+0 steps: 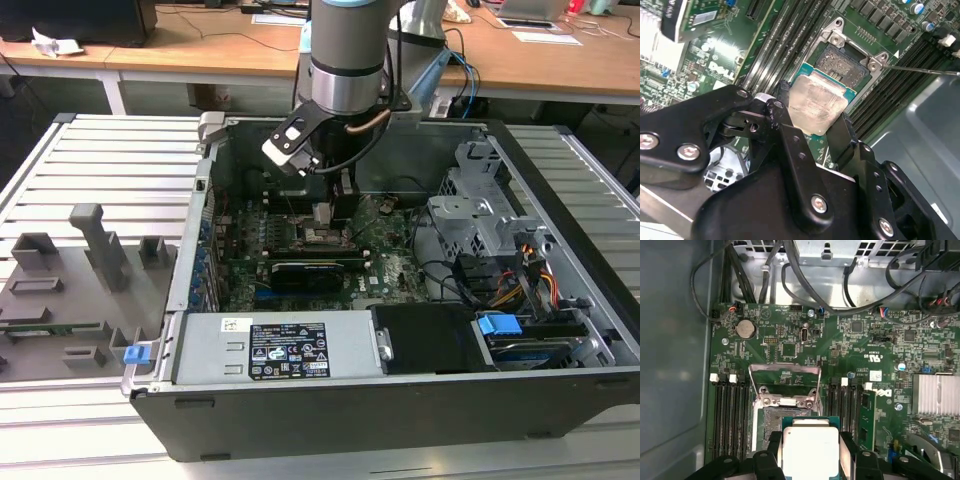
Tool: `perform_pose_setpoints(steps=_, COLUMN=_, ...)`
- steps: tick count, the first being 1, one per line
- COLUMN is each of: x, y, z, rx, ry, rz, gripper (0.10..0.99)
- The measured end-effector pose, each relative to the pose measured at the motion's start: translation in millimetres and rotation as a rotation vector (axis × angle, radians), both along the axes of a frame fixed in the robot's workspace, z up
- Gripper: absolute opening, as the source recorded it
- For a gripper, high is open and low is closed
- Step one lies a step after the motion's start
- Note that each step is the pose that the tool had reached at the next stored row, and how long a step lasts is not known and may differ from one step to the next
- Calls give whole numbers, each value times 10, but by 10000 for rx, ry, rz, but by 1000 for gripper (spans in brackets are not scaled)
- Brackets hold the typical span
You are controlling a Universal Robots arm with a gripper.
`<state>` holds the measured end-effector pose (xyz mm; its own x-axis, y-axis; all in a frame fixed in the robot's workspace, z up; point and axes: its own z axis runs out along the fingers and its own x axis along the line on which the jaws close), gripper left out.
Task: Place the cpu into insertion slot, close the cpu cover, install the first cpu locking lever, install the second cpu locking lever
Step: 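Place the cpu into insertion slot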
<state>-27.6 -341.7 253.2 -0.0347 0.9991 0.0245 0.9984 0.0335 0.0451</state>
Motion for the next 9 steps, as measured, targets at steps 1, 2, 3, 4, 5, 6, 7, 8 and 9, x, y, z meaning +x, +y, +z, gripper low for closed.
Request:
perform_pose_setpoints(steps=1, x=-5, y=9, z=-14, rx=-1, ry=0, rz=0, gripper=541)
perform_pose_setpoints(steps=2, x=-14, y=31, z=-38, rx=-1, ry=0, rz=0, gripper=541)
perform_pose_setpoints(steps=3, x=-25, y=67, z=-71, rx=0, ry=0, rz=-3, gripper=541)
perform_pose_setpoints(steps=4, x=-30, y=88, z=-90, rx=1, ry=0, rz=-5, gripper=541)
perform_pose_setpoints(steps=5, x=-34, y=102, z=-104, rx=0, ry=0, rz=-8, gripper=541)
perform_pose_setpoints(steps=6, x=-41, y=114, z=-131, rx=2, ry=-1, rz=-13, gripper=541)
perform_pose_setpoints(steps=7, x=-45, y=118, z=-165, rx=0, ry=0, rz=-35, gripper=541)
perform_pose_setpoints(steps=8, x=-49, y=122, z=-193, rx=1, ry=0, rz=-120, gripper=541)
perform_pose_setpoints(steps=9, x=-70, y=123, z=-203, rx=0, ry=0, rz=-140, gripper=541)
